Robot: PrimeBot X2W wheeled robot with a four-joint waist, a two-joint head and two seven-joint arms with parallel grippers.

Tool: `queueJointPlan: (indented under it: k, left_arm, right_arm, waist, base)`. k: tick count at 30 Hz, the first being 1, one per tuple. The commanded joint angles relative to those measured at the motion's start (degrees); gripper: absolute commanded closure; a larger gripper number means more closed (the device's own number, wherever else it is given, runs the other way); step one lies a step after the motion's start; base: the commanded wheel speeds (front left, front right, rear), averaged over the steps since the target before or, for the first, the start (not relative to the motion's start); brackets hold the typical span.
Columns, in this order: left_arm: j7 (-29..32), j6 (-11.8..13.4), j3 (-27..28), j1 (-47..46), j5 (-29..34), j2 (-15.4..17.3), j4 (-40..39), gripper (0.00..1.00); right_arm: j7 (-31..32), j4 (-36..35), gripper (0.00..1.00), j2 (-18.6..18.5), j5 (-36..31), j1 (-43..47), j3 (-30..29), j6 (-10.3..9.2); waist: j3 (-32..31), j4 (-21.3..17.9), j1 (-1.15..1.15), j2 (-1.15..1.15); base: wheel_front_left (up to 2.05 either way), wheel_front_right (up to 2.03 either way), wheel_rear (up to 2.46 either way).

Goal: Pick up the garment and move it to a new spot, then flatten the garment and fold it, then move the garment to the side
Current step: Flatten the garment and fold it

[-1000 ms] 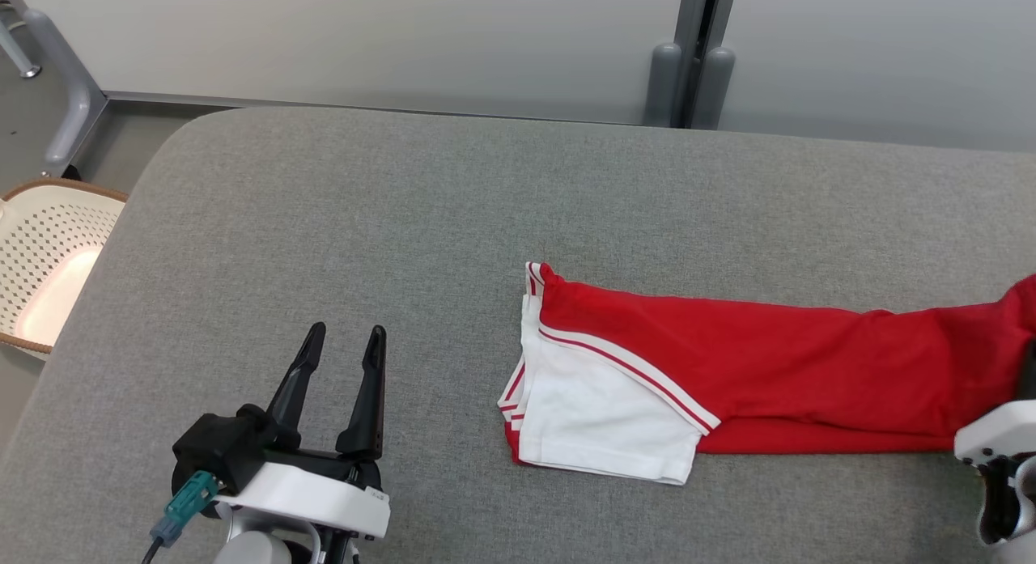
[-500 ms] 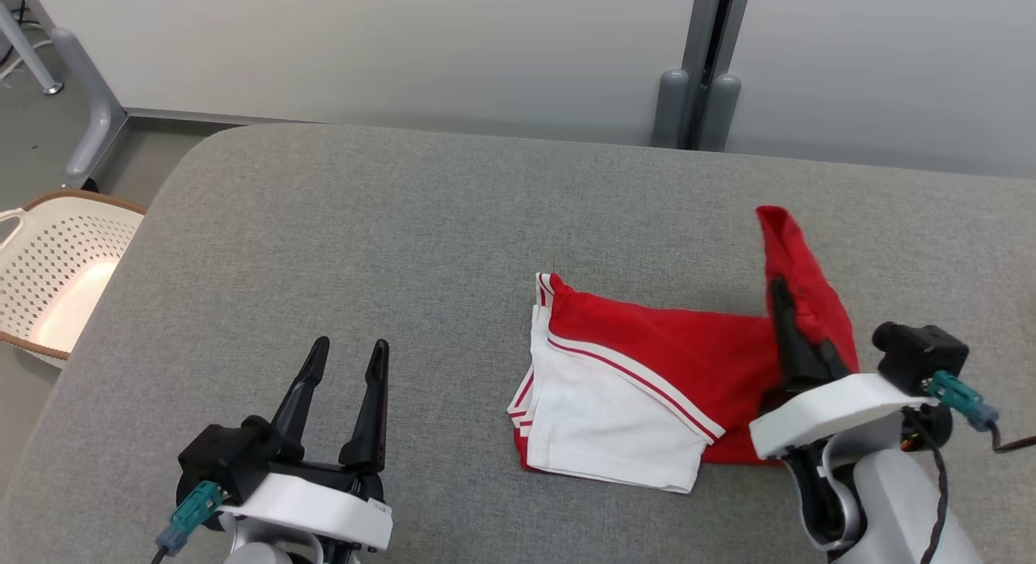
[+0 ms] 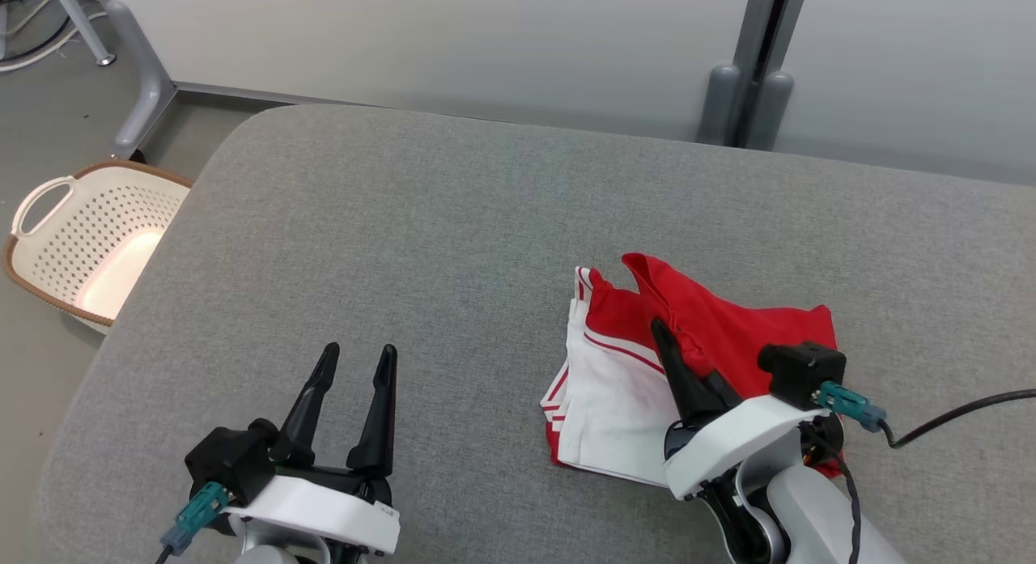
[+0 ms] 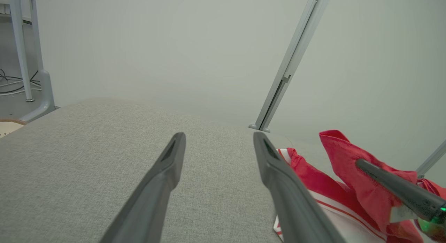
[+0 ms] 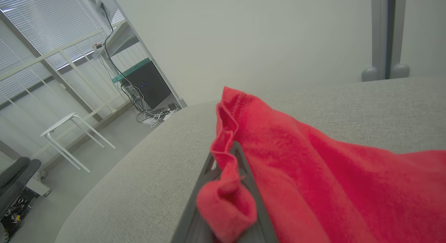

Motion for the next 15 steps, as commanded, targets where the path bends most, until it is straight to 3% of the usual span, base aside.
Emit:
queueJointPlan:
  k: [1, 15]
  left_arm:
    - [-0.08, -0.05, -0.24, -0.57, -0.46, 0.17, 0.08, 0.00]
    - [-0.07, -0.05, -1.91, -2.39, -2.03, 0.18, 0.77, 0.00]
  right_arm:
    - [-0.76, 1.64, 1.00, -0.12, 0.75, -1.16, 0.76, -0.01]
    - [-4.74, 15.02, 1.00, -0.13, 5.93, -7.33, 7.01, -0.01]
  waist:
    - [0.65, 0.97, 0.00, 0.00]
    - [3.84, 5.83, 0.00, 0.00]
  base:
    - [0.00, 0.00, 0.00]
    - [0.00, 0.00, 0.00]
